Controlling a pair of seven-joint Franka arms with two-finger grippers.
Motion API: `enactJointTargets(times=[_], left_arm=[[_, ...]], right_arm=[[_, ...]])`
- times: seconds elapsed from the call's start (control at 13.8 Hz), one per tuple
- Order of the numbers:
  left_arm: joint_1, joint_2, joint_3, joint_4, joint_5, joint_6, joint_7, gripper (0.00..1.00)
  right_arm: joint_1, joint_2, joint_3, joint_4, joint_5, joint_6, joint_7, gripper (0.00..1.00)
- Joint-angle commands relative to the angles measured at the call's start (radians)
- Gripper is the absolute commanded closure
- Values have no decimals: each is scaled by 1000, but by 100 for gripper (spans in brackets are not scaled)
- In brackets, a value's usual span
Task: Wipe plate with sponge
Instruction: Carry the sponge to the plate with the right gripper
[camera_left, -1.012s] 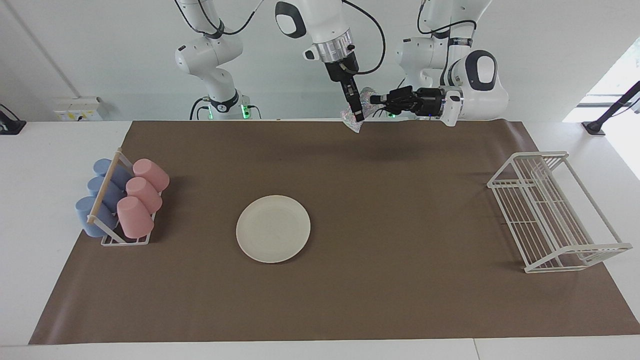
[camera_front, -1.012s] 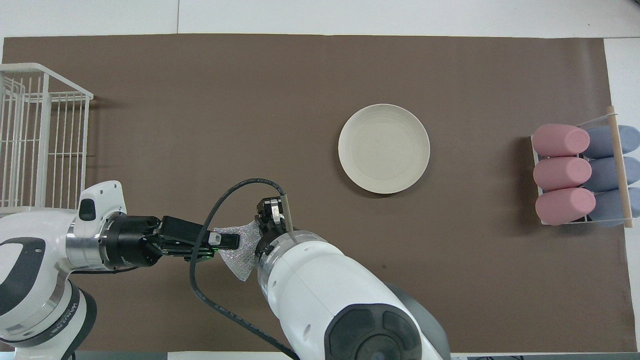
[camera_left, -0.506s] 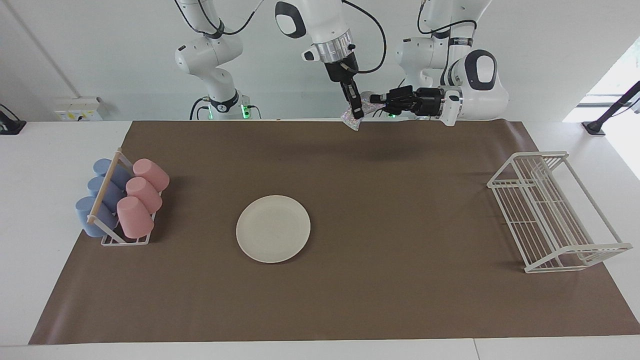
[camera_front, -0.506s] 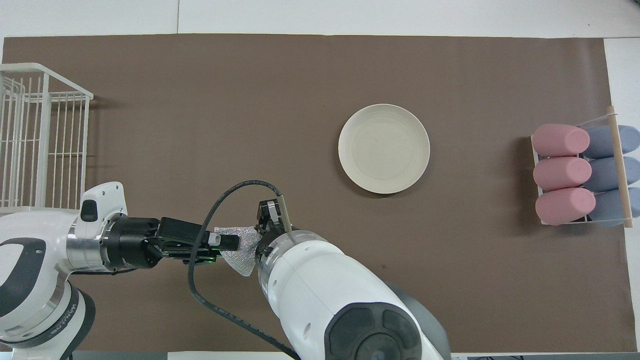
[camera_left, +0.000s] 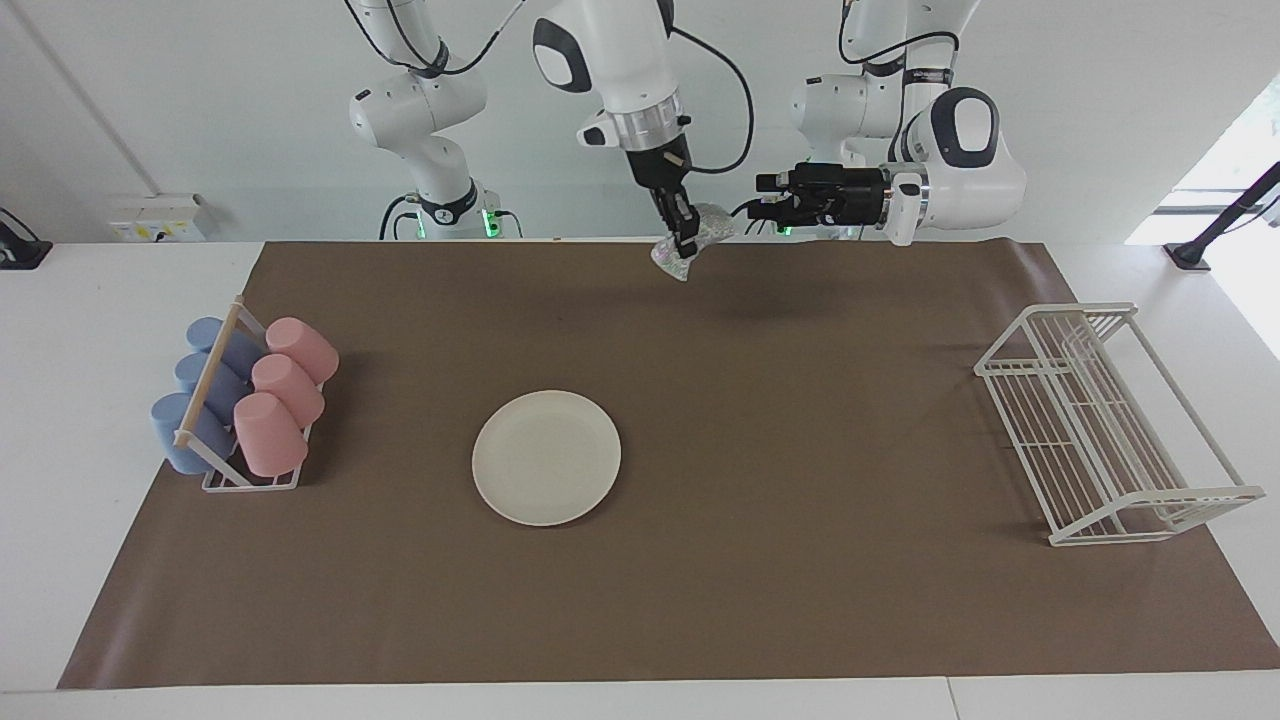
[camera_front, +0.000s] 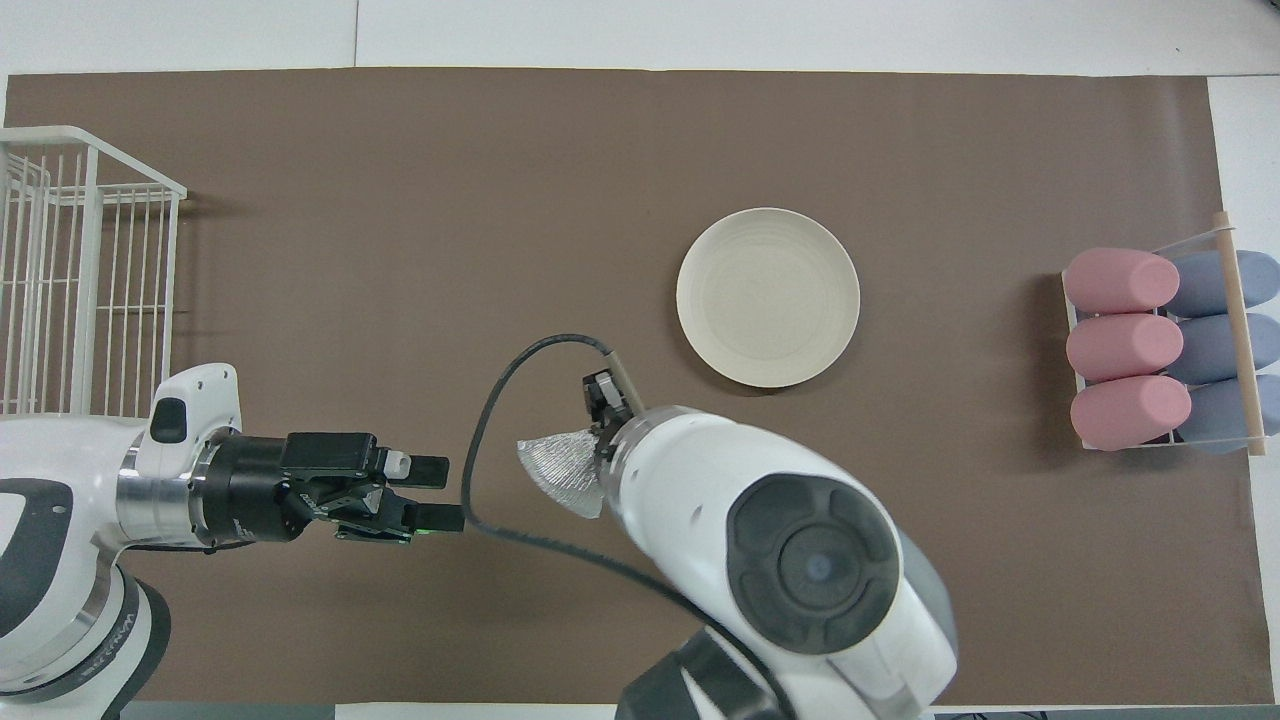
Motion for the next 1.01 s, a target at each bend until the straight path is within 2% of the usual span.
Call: enactJointTargets(times=[0.0, 0.14, 0.36, 0.58, 0.8, 0.94], left_arm=[[0, -7, 3, 38, 55, 15, -28, 0], [11, -7, 9, 64, 111, -4, -29, 0], [80, 4, 11, 134, 200, -114, -31, 0], [143, 62, 11, 238, 306, -240, -28, 0], [186, 88, 12, 303, 426, -310, -2, 0], [209, 93, 12, 314, 507, -320, 42, 0]], right_arm=[[-151, 50, 6, -93, 1, 75, -331, 100], [-232, 122, 7, -136, 1, 185, -476, 100], [-255, 234, 7, -185, 3, 382, -501, 100], [-262, 358, 6, -182, 3, 526, -529, 100], [-291, 389, 7, -179, 1, 548, -545, 100], [-338, 392, 6, -179, 1, 548, -633, 100]])
